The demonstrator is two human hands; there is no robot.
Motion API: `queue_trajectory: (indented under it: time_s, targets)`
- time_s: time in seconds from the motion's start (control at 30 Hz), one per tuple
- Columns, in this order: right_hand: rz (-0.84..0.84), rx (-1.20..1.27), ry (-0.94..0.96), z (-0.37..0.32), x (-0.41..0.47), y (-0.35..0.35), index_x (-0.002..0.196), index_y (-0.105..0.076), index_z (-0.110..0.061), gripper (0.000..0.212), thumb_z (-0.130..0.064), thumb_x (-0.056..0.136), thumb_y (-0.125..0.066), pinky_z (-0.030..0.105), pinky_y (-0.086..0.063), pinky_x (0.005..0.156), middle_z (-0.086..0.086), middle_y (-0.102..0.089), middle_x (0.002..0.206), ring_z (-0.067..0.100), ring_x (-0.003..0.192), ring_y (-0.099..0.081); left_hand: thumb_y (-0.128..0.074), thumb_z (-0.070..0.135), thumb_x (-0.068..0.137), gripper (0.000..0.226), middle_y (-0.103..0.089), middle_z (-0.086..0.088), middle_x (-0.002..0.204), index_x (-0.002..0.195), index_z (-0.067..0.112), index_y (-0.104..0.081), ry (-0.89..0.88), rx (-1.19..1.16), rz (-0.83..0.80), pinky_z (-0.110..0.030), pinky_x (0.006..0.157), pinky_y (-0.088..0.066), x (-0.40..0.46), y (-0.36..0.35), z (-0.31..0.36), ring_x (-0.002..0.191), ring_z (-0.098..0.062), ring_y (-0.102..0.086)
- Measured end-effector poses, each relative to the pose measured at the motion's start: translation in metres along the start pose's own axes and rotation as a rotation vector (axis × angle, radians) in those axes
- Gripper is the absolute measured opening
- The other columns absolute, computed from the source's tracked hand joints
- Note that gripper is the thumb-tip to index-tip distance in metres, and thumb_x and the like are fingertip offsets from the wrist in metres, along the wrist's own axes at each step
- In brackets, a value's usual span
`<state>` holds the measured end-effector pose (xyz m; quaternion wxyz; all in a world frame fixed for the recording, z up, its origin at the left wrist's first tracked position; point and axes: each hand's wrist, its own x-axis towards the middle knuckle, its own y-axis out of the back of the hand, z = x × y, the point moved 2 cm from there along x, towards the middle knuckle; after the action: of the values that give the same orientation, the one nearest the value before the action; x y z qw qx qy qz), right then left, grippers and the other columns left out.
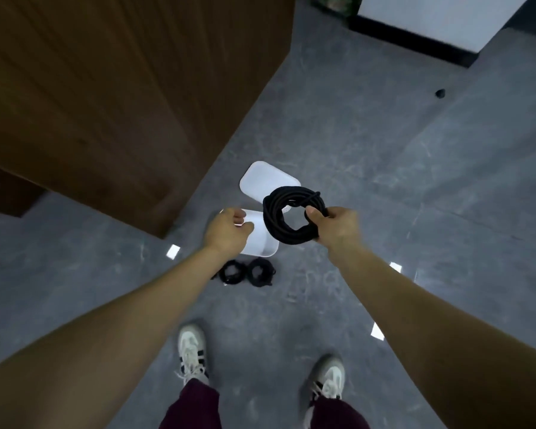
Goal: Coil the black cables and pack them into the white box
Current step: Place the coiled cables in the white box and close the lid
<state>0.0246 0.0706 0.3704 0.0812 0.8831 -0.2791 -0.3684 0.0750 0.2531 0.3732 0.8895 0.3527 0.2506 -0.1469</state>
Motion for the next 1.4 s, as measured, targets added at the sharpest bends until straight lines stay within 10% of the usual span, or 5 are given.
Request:
queue_trajectory:
  time_s: [0.77,1.03,1.4]
  targets:
    - [-0.050,-0.021,0.015,0.245,0.295,-0.316,0.066,-0.058,-0.010,0.028,-0.025,0.087,-0.066,0.053,-0.053,0.084,0.018,-0.064,0.078,0.040,0.086,-0.066,-0.055,0.009,0.089,0.050,-0.038,-0.010,0.141,0.137,0.011,-0.040,-0.053,0.117,0.121,-0.034,0.098,-0.039,0.361,-0.127,-0.314,0.119,-0.029,-0.050]
    - [0.003,-0.065,0.024,0.270,0.340,-0.364,0.061,-0.048,-0.008,0.039,-0.031,0.092,-0.058,0.028,-0.042,0.056,0.005,-0.048,0.057,0.026,0.060,-0.051,-0.044,-0.002,0.086,0.043,-0.059,-0.003,0.121,0.121,0.019,-0.061,-0.197,0.021,0.144,-0.020,0.079,-0.039,0.394,-0.136,-0.346,0.092,-0.012,-0.054]
    - [-0.008,-0.107,-0.151,0.278,0.355,-0.360,0.063,-0.043,-0.007,0.043,-0.035,0.086,-0.066,0.027,-0.040,0.047,0.008,-0.052,0.059,0.021,0.049,-0.053,-0.052,0.004,0.092,0.038,-0.060,-0.002,0.121,0.124,0.022,-0.061,-0.216,-0.130,0.175,-0.022,0.085,-0.042,0.393,-0.141,-0.357,0.103,-0.015,-0.060]
